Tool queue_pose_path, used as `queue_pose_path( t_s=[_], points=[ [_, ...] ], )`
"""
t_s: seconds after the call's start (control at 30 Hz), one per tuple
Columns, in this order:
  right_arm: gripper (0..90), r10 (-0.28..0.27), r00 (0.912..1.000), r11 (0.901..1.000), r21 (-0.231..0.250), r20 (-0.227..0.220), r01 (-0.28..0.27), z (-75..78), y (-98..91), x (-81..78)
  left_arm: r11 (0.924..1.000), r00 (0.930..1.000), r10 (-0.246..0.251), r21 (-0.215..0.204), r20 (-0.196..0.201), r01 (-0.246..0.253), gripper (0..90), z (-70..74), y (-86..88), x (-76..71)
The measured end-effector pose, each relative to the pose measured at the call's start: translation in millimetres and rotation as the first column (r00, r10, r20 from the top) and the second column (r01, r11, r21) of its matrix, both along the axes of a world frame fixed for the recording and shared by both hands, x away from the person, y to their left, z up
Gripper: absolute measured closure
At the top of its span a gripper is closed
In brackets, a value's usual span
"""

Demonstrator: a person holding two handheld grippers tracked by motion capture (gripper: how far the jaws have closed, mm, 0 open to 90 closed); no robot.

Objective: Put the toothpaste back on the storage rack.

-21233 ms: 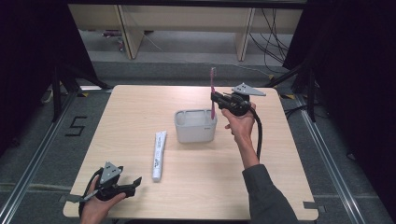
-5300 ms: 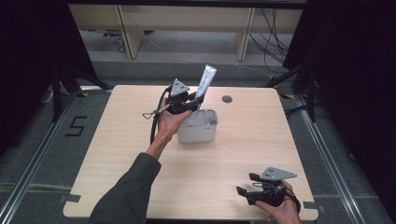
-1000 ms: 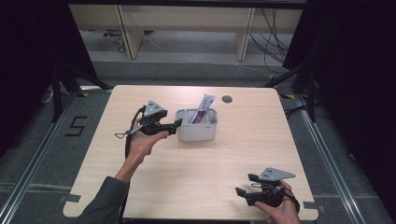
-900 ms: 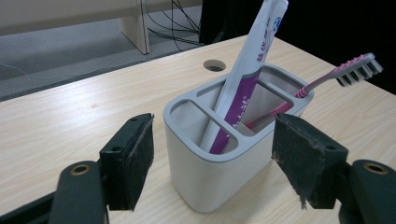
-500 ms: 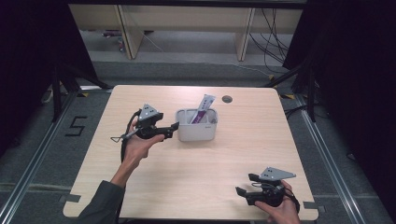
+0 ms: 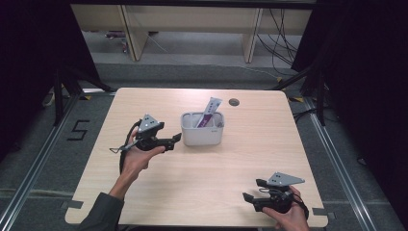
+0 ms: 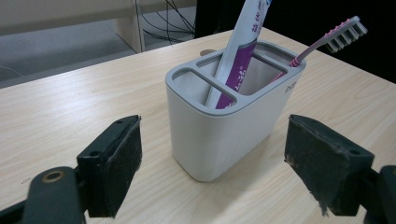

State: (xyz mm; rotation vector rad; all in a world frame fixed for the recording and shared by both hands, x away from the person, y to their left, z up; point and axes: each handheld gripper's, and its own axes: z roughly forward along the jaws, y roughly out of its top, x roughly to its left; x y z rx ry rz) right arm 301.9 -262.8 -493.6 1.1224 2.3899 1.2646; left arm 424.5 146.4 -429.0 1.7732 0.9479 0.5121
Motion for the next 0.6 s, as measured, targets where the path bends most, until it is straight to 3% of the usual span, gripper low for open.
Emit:
queue_pose_path(
  t_s=[0.6],
  points=[
    [23.8, -0.001, 1.0000, 1.0000, 0.002, 0.000, 0.001, 0.0, 0.3, -0.2, 0.9993, 0.9995, -0.030, 0.021, 0.002, 0.030, 18.7, -12.5, 6.8, -15.8]
  ],
)
